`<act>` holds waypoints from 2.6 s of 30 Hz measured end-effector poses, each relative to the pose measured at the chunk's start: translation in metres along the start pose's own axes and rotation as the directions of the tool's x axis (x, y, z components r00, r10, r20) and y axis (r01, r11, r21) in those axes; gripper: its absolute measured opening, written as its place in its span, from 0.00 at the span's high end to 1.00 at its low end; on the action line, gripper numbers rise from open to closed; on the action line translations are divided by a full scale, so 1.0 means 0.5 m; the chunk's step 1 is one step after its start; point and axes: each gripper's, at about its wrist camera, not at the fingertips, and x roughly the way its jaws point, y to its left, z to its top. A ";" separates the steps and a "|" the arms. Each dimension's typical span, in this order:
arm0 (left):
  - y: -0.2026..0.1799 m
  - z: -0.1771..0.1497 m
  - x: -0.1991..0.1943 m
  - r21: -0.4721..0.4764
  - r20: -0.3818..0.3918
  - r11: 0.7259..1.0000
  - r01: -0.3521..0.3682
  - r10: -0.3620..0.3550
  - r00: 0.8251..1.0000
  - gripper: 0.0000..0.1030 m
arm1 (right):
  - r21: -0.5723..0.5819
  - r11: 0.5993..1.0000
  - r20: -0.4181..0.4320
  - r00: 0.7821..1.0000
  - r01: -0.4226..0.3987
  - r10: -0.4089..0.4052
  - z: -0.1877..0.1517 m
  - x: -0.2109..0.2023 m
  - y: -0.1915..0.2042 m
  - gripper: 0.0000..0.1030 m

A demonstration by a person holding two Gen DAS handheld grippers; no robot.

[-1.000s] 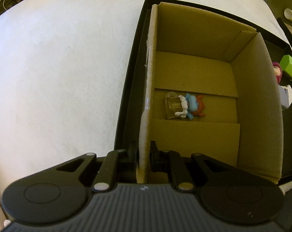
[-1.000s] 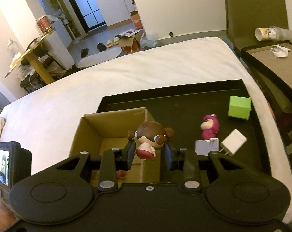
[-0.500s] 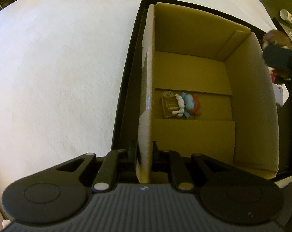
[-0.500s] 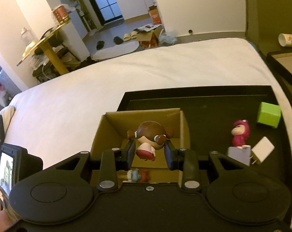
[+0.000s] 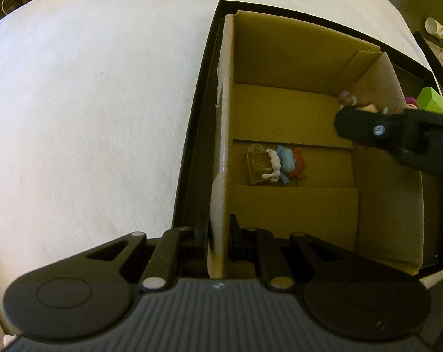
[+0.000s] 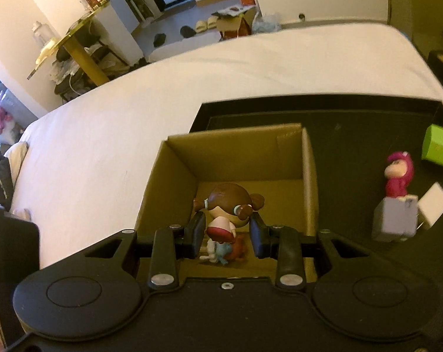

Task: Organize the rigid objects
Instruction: 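Lift the brown-haired doll with the right gripper and carry it over the box, then lower the doll into the box and open the right gripper, then move the right gripper back to the lavender cube toy on the tray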

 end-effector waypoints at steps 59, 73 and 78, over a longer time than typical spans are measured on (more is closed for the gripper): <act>-0.101 -0.017 0.047 0.021 0.002 0.990 -0.141 0.141 0.990 0.88 | 0.221 0.973 0.107 0.989 0.074 -0.099 -0.097 -0.151 -0.276 0.55; -0.097 -0.017 0.042 0.026 0.007 0.990 -0.137 0.137 0.991 0.87 | 0.170 0.974 0.085 0.983 0.150 -0.166 -0.082 -0.088 -0.276 0.55; -0.102 -0.018 0.044 0.032 0.011 0.989 -0.145 0.144 0.989 0.87 | 0.152 0.975 0.076 0.981 0.163 -0.176 -0.069 -0.061 -0.270 0.52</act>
